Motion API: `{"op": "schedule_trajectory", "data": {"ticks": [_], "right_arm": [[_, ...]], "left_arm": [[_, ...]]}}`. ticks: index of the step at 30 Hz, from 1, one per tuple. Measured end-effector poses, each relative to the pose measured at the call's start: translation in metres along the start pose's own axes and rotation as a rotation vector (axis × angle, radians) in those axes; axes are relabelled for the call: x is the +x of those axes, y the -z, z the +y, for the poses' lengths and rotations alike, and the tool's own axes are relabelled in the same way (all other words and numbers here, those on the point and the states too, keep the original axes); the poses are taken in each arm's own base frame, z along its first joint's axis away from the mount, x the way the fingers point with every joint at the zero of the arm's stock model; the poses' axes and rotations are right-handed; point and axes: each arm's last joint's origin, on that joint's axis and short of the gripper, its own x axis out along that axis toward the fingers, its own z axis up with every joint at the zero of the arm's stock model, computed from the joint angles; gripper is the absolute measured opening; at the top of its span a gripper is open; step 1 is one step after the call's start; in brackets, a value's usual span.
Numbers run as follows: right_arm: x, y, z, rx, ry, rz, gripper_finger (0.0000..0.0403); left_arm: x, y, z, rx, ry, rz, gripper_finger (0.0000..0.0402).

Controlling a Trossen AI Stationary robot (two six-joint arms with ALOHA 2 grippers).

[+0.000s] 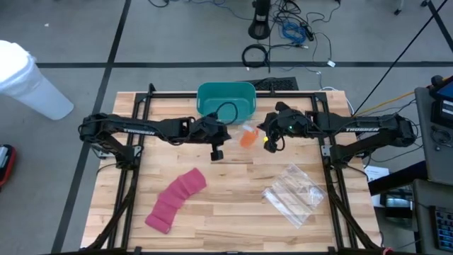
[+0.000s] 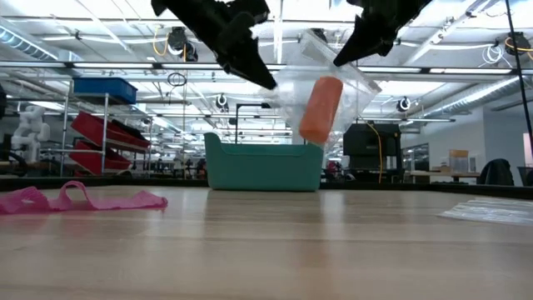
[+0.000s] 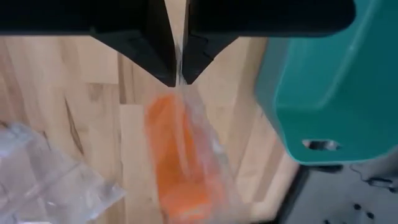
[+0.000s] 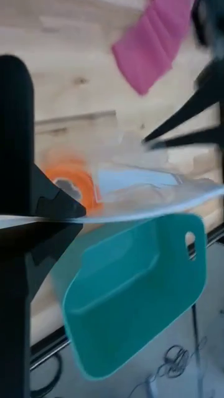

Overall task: Roll bandage
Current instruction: Put the transparent zip bag into the green bin

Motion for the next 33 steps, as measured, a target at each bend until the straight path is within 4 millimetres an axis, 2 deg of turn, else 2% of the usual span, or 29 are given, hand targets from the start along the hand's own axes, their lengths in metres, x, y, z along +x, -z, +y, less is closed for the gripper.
{"op": "schedule_trajectory", "data": {"ticks": [7, 14, 19, 25, 29, 33], "right_arm": [[0.012, 0.003, -0.021, 0.098, 0.037, -0.035, 0.0], [0.027, -0.01, -0.047, 0.27, -0.043, -0.201, 0.0], [0.063, -0.015, -0.071, 0.386, -0.078, -0.287, 0.0], [0.118, -0.005, -0.106, 0.586, -0.094, -0.339, 0.0], [0.14, 0.004, -0.125, 0.675, -0.104, -0.385, 0.0], [0.16, 0.018, -0.128, 0.745, -0.198, -0.315, 0.0]], "left_arm": [[-0.033, -0.013, 0.008, 0.007, -0.068, -0.106, 0.0036], [-0.057, 0.0, 0.015, 0.012, -0.14, -0.225, 0.0036], [-0.085, 0.014, 0.025, -0.016, -0.255, -0.259, 0.0036], [-0.112, 0.036, 0.031, -0.072, -0.356, -0.281, 0.0035], [-0.122, 0.049, 0.031, -0.08, -0.362, -0.301, 0.0035], [-0.13, 0.053, 0.031, -0.099, -0.363, -0.327, 0.0035]]}}
